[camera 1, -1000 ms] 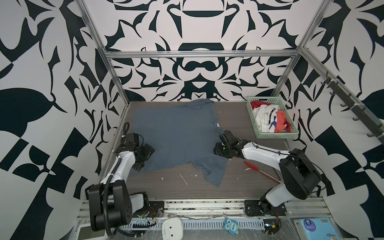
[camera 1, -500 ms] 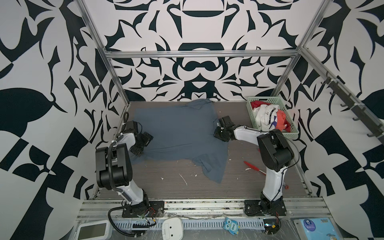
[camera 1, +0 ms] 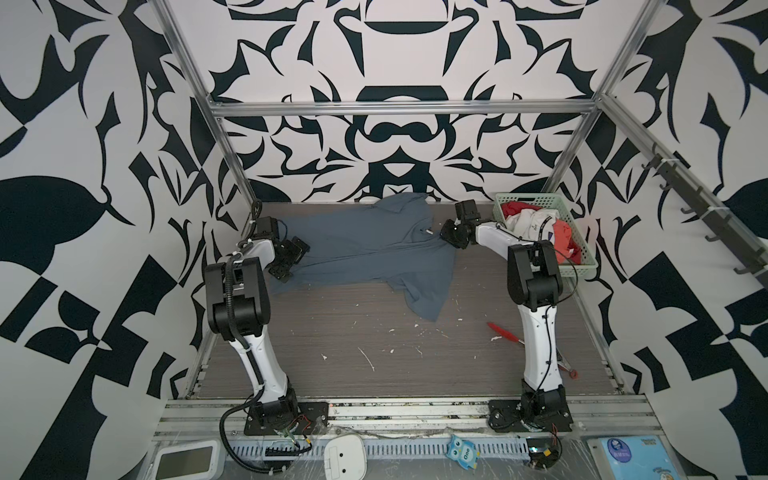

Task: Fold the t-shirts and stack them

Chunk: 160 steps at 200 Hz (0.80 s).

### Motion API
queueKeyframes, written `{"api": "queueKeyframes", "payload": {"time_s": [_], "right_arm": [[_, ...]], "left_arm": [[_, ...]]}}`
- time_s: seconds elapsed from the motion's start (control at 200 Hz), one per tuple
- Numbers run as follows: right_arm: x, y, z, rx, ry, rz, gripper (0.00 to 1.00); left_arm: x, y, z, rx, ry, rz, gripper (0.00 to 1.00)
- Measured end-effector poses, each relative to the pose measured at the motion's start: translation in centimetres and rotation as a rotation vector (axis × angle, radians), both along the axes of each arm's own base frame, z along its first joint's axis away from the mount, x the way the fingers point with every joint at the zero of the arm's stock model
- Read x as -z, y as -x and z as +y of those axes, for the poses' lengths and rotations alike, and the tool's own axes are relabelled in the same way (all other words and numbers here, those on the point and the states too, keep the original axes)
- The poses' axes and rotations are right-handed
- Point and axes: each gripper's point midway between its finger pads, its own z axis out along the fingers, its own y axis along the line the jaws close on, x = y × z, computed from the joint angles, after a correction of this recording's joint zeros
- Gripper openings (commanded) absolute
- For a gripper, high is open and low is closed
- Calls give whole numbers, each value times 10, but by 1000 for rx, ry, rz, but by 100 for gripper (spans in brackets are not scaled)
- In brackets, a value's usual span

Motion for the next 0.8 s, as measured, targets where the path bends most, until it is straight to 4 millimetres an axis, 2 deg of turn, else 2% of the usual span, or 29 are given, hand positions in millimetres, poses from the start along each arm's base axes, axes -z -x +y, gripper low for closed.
{"api": "queueKeyframes", "payload": {"time_s": [0.06,0.125,0.195,0.27,0.3,0.355,0.41,0.485,0.54,0.605,0.7,0.8], "right_arm": [[-7,6,-2,-12,6,-4,49],[-22,18,-4,-18,9,-14,54],[-51,34,-8,-13,11,-44,57],[-94,52,-12,4,12,-100,60],[-111,60,-12,8,12,-126,61],[-135,76,-9,14,10,-169,63],[-147,97,-2,11,5,-190,64],[-140,127,15,-19,2,-167,65],[-121,149,29,-46,6,-121,65],[-89,179,42,-72,17,-44,65],[-46,221,49,-83,24,62,64],[-22,250,47,-53,13,123,64]], "left_arm": [[-7,4,2,24,-30,-6,100],[-29,8,7,40,-76,-43,99],[-61,15,12,46,-133,-104,100],[-100,24,19,34,-195,-179,100],[-109,29,22,23,-214,-197,100],[-116,39,30,-6,-238,-209,100],[-106,53,41,-41,-236,-181,99],[-74,79,62,-117,-199,-97,94],[-46,104,80,-196,-140,-24,90],[-22,129,95,-280,-60,36,89],[-5,150,109,-371,32,70,88],[-3,145,103,-371,99,51,87]]}}
